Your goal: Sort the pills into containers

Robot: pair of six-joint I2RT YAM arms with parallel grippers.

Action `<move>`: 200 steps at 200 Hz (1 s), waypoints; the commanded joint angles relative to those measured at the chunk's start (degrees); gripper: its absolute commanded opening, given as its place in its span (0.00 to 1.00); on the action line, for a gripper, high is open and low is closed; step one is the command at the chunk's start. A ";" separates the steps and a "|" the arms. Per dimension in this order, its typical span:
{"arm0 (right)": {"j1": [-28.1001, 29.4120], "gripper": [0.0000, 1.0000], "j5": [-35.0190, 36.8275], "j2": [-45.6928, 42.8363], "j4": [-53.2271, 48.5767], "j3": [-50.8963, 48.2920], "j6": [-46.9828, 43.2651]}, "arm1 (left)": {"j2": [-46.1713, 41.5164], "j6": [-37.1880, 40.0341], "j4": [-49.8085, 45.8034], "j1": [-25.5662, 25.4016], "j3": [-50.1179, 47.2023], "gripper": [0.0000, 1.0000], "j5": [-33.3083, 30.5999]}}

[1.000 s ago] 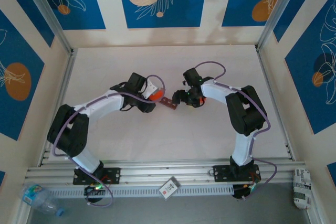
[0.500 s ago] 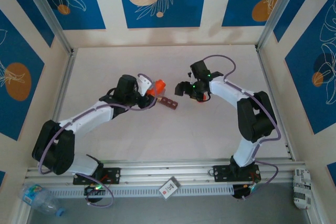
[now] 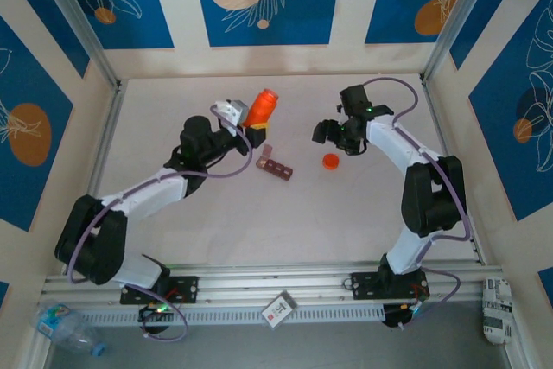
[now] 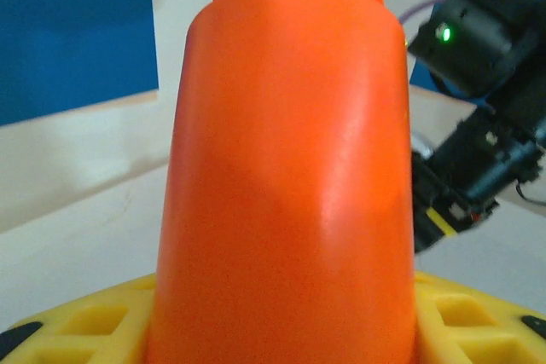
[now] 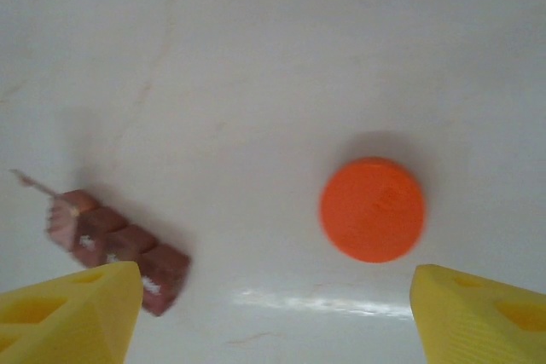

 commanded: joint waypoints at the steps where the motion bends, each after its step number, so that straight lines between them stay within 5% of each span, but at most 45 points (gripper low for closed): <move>1: -0.22 0.82 4.83 3.10 -5.46 1.89 -3.19 | 3.39 -3.96 12.07 1.29 4.62 0.00 4.02; 80: 1.59 0.83 9.51 13.51 -10.85 8.91 -5.88 | 12.19 -6.42 18.79 2.56 11.38 0.00 9.18; 200: 3.99 0.73 10.66 18.91 -11.58 10.25 -5.90 | 13.23 -7.65 19.85 3.75 9.98 0.00 11.32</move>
